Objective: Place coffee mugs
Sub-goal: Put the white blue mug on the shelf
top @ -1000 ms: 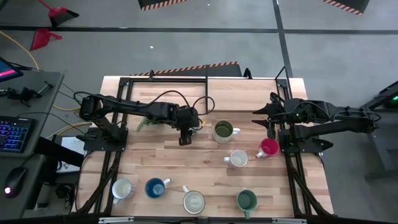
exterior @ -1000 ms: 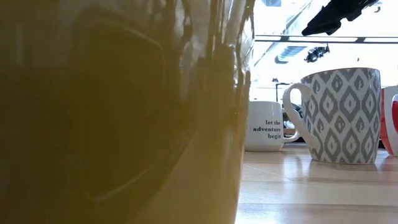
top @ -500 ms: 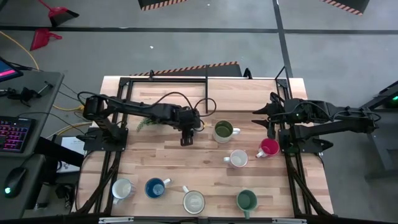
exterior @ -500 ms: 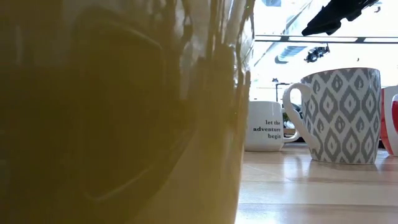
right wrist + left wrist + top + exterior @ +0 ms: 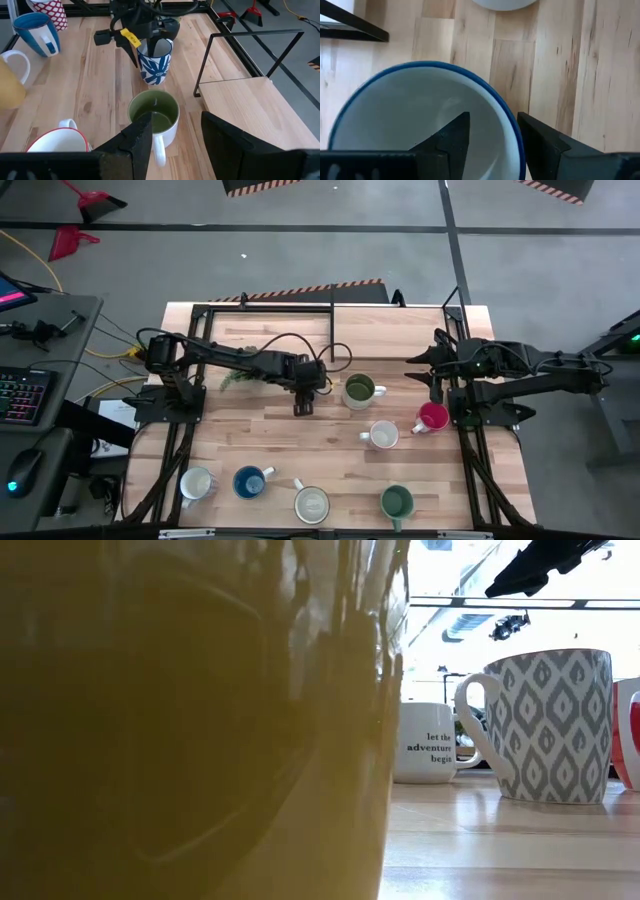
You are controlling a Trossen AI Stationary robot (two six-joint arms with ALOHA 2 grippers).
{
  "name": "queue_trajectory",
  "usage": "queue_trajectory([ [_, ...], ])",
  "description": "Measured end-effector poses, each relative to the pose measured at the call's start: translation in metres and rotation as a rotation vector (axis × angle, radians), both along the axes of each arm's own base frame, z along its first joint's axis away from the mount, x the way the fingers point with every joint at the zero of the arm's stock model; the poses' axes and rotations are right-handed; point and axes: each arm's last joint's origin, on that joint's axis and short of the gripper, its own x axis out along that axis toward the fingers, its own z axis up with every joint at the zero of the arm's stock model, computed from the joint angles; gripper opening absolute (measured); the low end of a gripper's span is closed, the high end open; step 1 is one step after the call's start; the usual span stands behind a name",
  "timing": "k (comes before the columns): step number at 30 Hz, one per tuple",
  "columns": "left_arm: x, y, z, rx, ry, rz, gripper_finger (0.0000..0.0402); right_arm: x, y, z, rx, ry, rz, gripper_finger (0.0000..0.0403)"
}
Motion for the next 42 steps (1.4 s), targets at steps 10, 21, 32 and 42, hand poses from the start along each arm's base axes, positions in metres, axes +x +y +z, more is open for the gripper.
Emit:
queue_trajectory([
  [10, -0.001, 0.0, 0.001, 0.002, 0.007, -0.008, 0.0015, 0.0, 0.0, 0.0, 0.0, 0.0, 0.0, 0.0158],
  [21, 0.0, 0.0, 0.002, 0.002, 0.004, -0.006, 0.0012, 0.0, 0.0, 0.0, 0.002, 0.004, -0.001, 0.0158],
  [32, 0.008, 0.002, 0.038, 0.077, 0.021, -0.022, 0.0012, 0.0, 0.0, 0.0, 0.002, 0.004, -0.001, 0.0158],
  [42, 0.012, 0.007, 0.08, 0.11, 0.022, -0.062, 0.0012, 0.0, 0.0, -0.001, -0.006, 0.008, 0.004, 0.0158],
])
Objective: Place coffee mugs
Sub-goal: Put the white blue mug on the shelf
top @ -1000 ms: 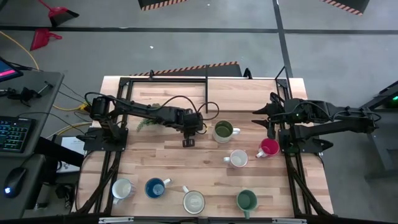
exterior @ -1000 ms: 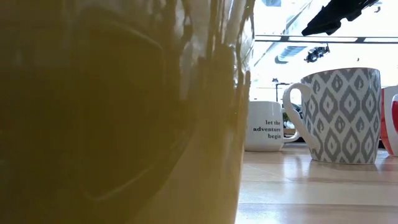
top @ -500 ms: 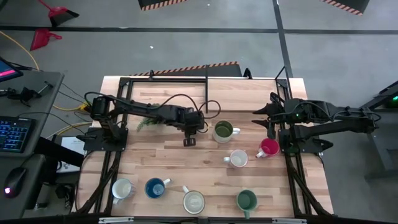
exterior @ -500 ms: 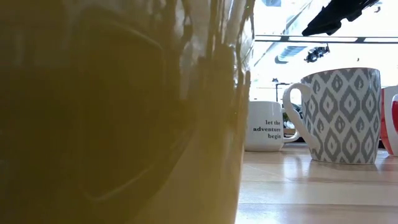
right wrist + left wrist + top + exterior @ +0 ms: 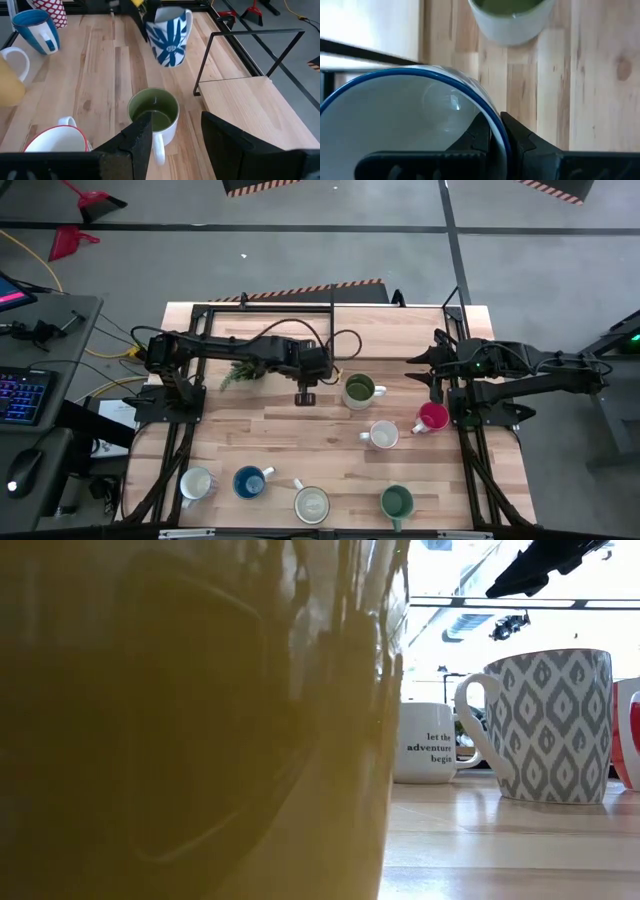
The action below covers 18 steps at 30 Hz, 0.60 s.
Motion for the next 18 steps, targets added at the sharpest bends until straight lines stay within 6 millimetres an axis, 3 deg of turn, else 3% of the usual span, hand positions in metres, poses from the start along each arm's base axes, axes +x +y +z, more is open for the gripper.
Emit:
queue_trajectory([
  [12, -0.001, 0.035, 0.084, 0.028, -0.154, 0.03, 0.0011, 0.0, 0.0, 0.0, 0.0, -0.001, 0.0, 0.0158],
  [18, -0.007, 0.059, 0.111, 0.007, -0.25, 0.07, 0.0011, 0.001, 0.0, 0.001, 0.0, -0.011, 0.0, 0.0158],
])
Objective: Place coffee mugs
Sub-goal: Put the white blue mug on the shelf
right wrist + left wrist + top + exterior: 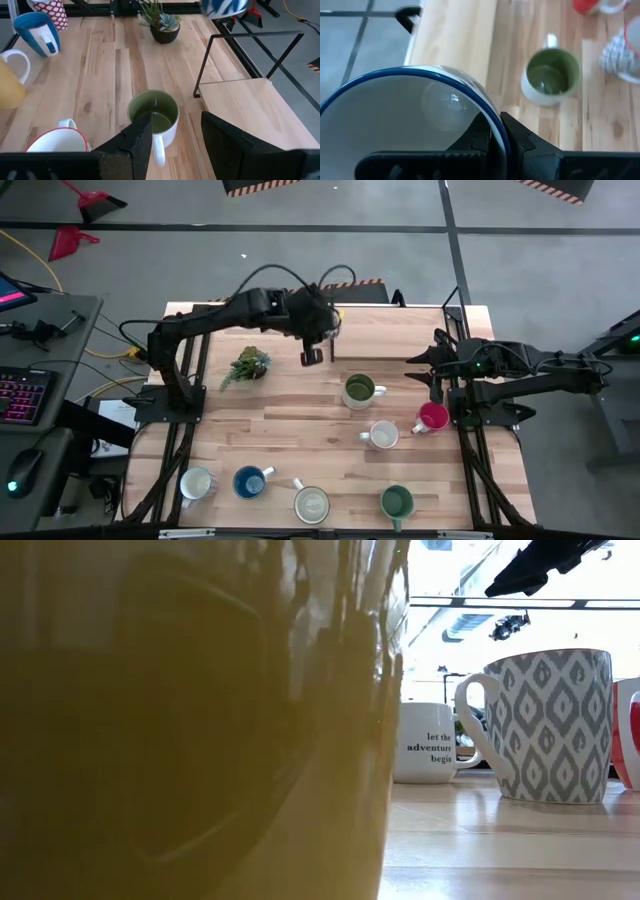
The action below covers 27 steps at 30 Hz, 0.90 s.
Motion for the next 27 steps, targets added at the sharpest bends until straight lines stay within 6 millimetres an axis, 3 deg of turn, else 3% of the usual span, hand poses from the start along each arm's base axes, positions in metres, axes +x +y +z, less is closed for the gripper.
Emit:
queue_trajectory([
  [6, 0.004, 0.015, 0.014, 0.0, -0.062, 0.017, 0.0011, 0.001, 0.0, 0.001, -0.005, -0.011, 0.003, 0.0158],
  [15, 0.041, 0.026, 0.02, 0.011, -0.091, -0.035, 0.0011, 0.001, 0.0, 0.001, -0.004, -0.011, 0.003, 0.0158],
  [20, 0.058, 0.028, -0.006, -0.016, -0.022, -0.074, 0.0011, 0.001, 0.0, 0.001, -0.002, -0.011, 0.009, 0.0158],
  [27, 0.072, 0.032, -0.025, -0.015, 0.019, -0.08, 0.0011, 0.001, 0.0, 0.001, -0.001, -0.013, 0.015, 0.0158],
])
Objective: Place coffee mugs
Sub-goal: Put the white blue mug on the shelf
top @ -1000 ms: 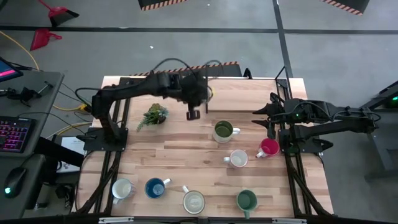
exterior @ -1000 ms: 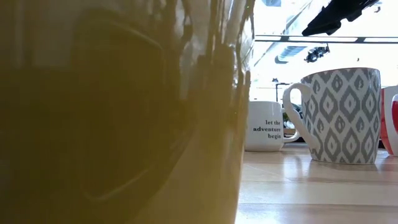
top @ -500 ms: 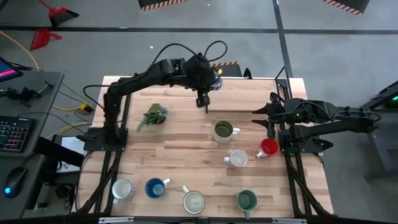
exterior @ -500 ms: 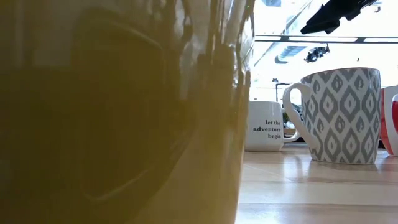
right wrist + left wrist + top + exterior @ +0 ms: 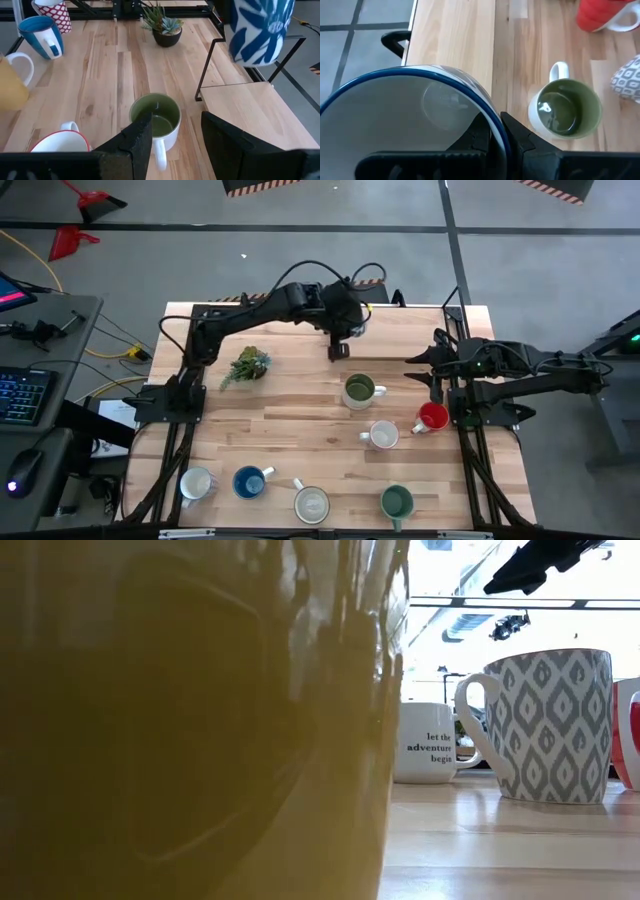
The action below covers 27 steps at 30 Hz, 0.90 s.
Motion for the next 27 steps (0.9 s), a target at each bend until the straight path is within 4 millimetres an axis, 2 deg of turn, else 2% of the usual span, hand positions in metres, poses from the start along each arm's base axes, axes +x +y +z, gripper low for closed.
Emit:
queue_trajectory([
  [4, 0.006, -0.001, -0.009, -0.007, 0.019, -0.008, 0.0011, 0.0, 0.0, 0.0, -0.007, 0.004, 0.004, 0.0158],
  [13, 0.013, -0.012, -0.017, -0.028, 0.027, -0.057, 0.0011, 0.0, 0.0, -0.001, -0.023, 0.011, 0.013, 0.0158],
  [18, 0.015, -0.036, -0.019, -0.025, 0.07, -0.103, 0.0011, -0.001, 0.0, -0.001, -0.021, 0.016, 0.016, 0.0158],
  [23, 0.011, -0.064, -0.024, 0.048, 0.189, -0.129, 0.0011, -0.001, 0.0, -0.002, -0.018, 0.032, 0.021, 0.0158],
  [27, 0.005, -0.078, -0.028, 0.049, 0.274, -0.13, 0.0011, -0.001, 0.0, -0.003, -0.017, 0.034, 0.023, 0.0158],
])
